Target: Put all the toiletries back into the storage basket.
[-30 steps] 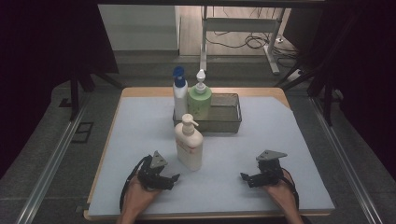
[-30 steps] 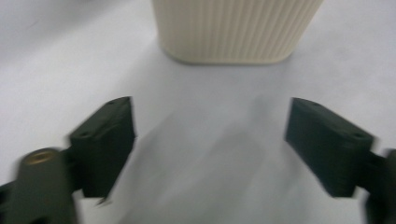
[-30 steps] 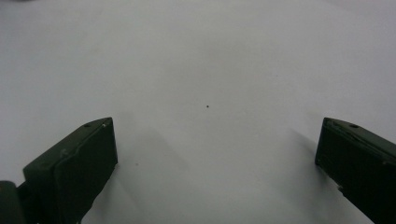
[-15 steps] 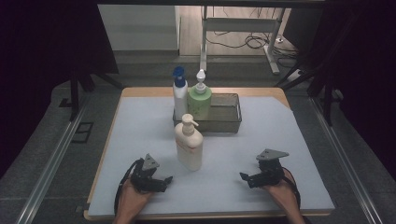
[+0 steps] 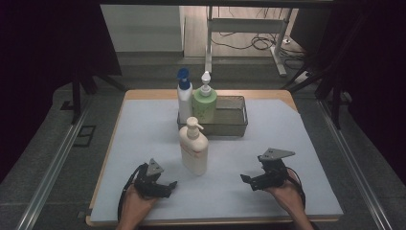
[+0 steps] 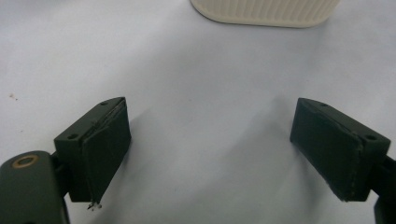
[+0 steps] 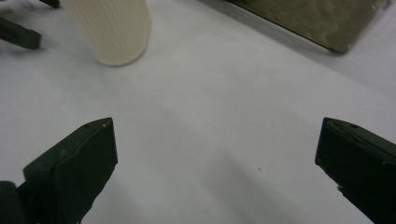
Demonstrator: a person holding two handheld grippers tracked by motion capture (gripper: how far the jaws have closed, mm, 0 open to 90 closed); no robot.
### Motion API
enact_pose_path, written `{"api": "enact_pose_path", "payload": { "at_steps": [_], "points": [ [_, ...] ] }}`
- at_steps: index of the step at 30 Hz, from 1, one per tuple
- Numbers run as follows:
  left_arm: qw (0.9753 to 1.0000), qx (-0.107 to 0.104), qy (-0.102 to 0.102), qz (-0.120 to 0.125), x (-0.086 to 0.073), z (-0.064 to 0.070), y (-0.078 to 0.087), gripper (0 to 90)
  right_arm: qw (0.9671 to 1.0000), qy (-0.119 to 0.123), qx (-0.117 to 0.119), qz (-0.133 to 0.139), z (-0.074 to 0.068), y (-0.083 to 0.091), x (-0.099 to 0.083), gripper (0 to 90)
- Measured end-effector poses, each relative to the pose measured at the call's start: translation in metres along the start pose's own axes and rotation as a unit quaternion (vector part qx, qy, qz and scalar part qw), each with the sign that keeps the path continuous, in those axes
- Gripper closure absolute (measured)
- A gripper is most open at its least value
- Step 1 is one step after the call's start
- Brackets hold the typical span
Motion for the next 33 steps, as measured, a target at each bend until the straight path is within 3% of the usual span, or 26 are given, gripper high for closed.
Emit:
{"api": "enact_pose_path", "payload": {
  "at_steps": [13, 15, 23, 33],
  "points": [
    [1.0, 0.001, 0.002, 0.001, 0.0, 0.0, 0.0, 12.1, 0.9992, 0.004, 0.035, 0.017, -0.032, -0.007, 0.032, 0.0],
    [1.0, 0.0, 0.0, 0.0, 0.0, 0.0, 0.0, 12.1, 0.9991, 0.007, 0.039, 0.016, -0.042, -0.01, 0.04, 0.0],
    [1.0, 0.001, 0.002, 0.002, 0.0, 0.0, 0.0, 12.1, 0.9974, -0.011, 0.069, 0.02, -0.062, -0.019, 0.058, 0.0],
    [1.0, 0.0, 0.002, 0.001, 0.0, 0.0, 0.0, 12.1, 0.9974, 0.01, 0.066, 0.029, -0.082, -0.027, 0.078, 4.9]
  ]
}}
Point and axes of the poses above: each handheld gripper's, and its own axes: y roughly backward along the jaws, x roughly out of its top, z roughly to its right, the point moved 9 cm from there along -y, roughly forward along the jaws, and after that the axes turned 9 degrees about -y, right-handed, at the moved point
